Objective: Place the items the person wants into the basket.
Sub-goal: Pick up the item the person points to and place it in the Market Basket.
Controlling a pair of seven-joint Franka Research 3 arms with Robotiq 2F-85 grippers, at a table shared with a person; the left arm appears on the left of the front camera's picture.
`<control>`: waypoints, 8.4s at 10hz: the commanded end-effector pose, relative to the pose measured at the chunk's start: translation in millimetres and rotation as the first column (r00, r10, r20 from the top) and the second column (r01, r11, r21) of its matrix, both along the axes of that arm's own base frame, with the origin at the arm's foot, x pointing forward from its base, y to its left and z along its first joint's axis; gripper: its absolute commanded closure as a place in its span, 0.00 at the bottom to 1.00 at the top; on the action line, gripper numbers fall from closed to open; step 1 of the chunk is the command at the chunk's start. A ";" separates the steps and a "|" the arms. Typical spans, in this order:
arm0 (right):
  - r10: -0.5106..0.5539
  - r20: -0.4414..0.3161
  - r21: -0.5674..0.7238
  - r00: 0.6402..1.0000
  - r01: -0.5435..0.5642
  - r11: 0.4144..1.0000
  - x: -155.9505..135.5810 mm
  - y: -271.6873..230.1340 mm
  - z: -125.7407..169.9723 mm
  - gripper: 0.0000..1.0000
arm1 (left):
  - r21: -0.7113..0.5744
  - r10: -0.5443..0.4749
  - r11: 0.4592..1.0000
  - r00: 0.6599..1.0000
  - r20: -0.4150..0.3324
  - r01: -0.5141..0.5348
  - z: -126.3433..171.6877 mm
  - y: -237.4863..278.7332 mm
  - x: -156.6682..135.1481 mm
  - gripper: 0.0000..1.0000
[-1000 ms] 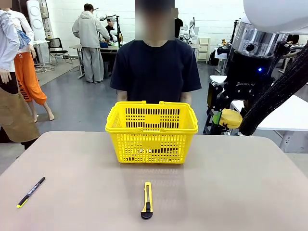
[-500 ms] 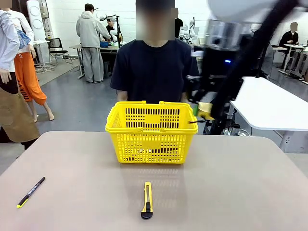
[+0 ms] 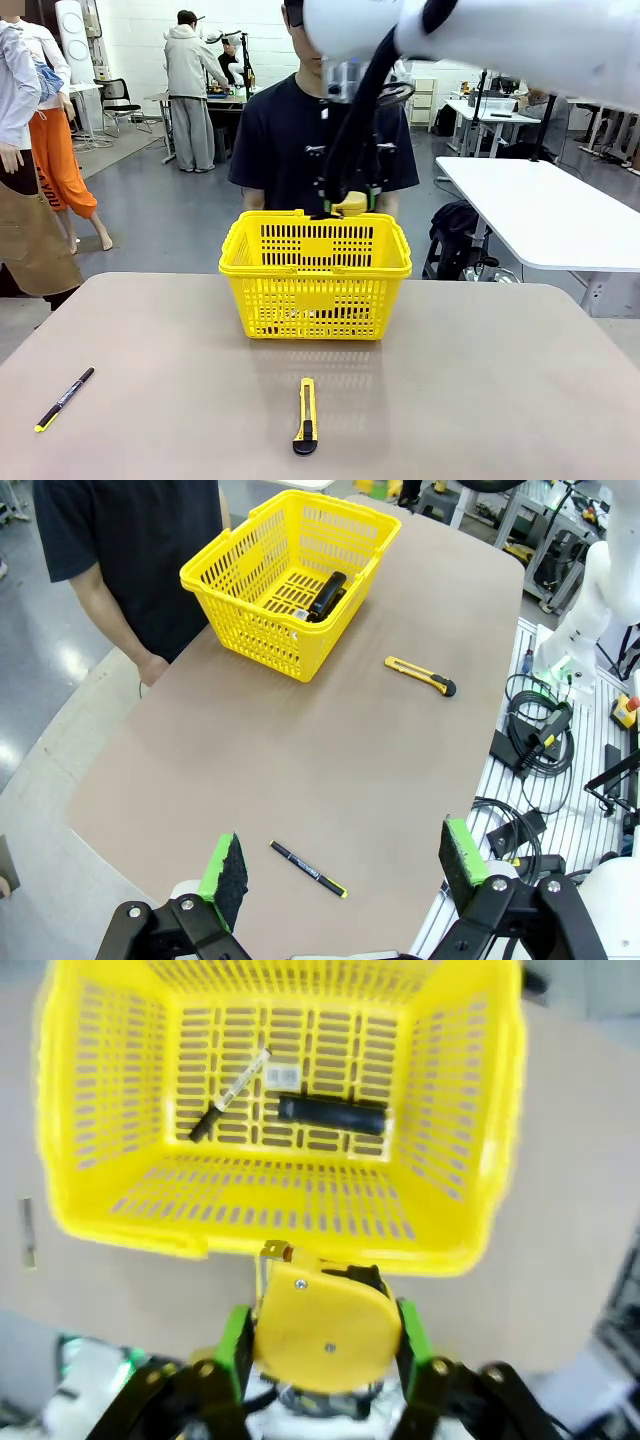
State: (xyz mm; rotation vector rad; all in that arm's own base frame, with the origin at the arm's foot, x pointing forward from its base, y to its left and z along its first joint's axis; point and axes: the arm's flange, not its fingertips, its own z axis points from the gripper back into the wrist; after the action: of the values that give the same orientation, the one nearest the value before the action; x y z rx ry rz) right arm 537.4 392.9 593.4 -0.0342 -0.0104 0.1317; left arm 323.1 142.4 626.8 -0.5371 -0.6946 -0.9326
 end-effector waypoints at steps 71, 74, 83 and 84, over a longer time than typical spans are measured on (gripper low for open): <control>-0.045 0.149 0.132 0.988 0.025 0.991 -201.6 -216.4 -22.4 0.00 | -0.001 -0.015 1.000 1.000 0.007 0.015 -0.3 0.8 -0.5 0.00; -0.045 0.149 0.132 0.988 0.025 0.991 -201.6 -216.4 -22.4 0.00 | -0.001 -0.015 1.000 1.000 0.007 0.015 -0.3 0.8 -0.5 0.00; 0.343 0.525 0.589 0.779 -0.624 0.514 -244.9 -445.5 32.7 0.00 | -0.001 -0.015 1.000 1.000 0.007 0.015 -0.3 0.8 -0.5 0.00; 0.394 0.555 0.516 0.733 -0.675 0.528 -243.5 -454.9 30.7 0.00 | -0.001 -0.015 1.000 1.000 0.007 0.015 -0.3 0.8 -0.5 0.00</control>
State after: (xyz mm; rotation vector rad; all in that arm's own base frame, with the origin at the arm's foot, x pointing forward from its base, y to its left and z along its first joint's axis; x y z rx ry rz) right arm 281.6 -62.6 623.8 0.7870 -0.4930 0.7030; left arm 323.1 142.6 626.7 -0.5373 -0.6946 -0.9323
